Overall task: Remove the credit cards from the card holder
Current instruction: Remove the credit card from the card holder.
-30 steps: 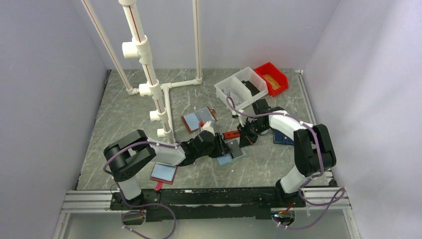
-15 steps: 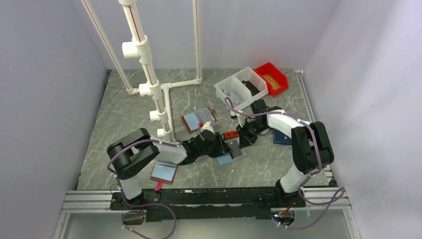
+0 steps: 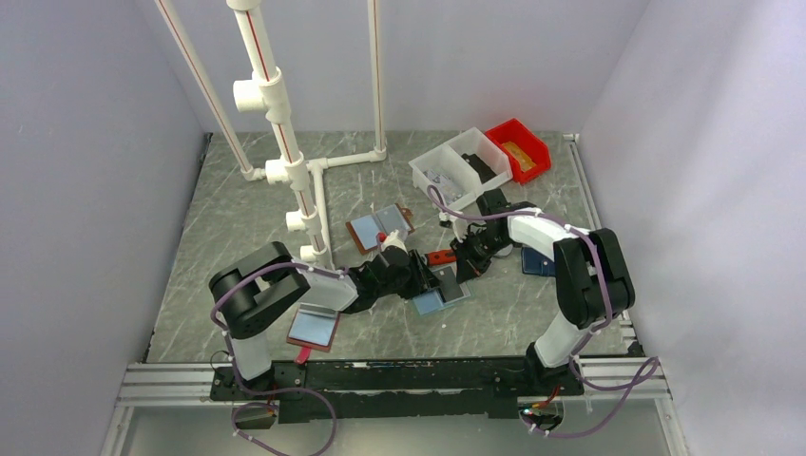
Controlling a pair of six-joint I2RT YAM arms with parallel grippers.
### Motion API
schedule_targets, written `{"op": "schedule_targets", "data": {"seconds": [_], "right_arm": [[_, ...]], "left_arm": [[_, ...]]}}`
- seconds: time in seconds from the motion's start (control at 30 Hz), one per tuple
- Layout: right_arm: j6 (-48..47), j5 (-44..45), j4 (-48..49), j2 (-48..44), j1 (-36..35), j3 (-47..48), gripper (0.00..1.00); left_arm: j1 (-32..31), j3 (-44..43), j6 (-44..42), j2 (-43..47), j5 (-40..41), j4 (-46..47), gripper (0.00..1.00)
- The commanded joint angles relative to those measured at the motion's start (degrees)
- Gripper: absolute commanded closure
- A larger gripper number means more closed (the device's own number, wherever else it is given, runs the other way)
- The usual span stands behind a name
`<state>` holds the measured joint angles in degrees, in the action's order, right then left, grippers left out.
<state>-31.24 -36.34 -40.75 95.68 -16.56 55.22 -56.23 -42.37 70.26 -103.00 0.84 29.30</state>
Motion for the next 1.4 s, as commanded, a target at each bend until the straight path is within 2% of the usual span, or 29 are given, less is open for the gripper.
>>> {"op": "schedule_targets", "data": {"seconds": [0.0, 0.43, 0.63, 1.03, 1.37], "right_arm": [[0.1, 1.0, -0.4, 1.0, -0.7, 1.6, 0.99], [-1.0, -0.4, -2.3, 3.8, -2.9, 2.3, 0.99], [-1.6, -1.2, -3.2, 4.8, -3.7, 2.7, 0.99], [-1.8, -1.5, -4.1, 6.4, -4.7, 3.2, 1.0], [-1.5, -0.9, -4.1, 7.5, -5.1, 3.3, 1.0]], "left_arm": [[0.2, -0.5, 1.7, -0.9, 0.1, -1.2, 0.58], [0.5, 0.6, 3.6, -1.7, 0.2, 0.1, 0.63], [0.7, 1.3, 4.1, -2.0, 0.0, 1.3, 0.72], [1.0, 2.4, 4.4, -2.6, -0.3, 4.6, 0.78], [1.3, 3.1, 3.3, -3.2, -3.3, 9.1, 0.77]]}}
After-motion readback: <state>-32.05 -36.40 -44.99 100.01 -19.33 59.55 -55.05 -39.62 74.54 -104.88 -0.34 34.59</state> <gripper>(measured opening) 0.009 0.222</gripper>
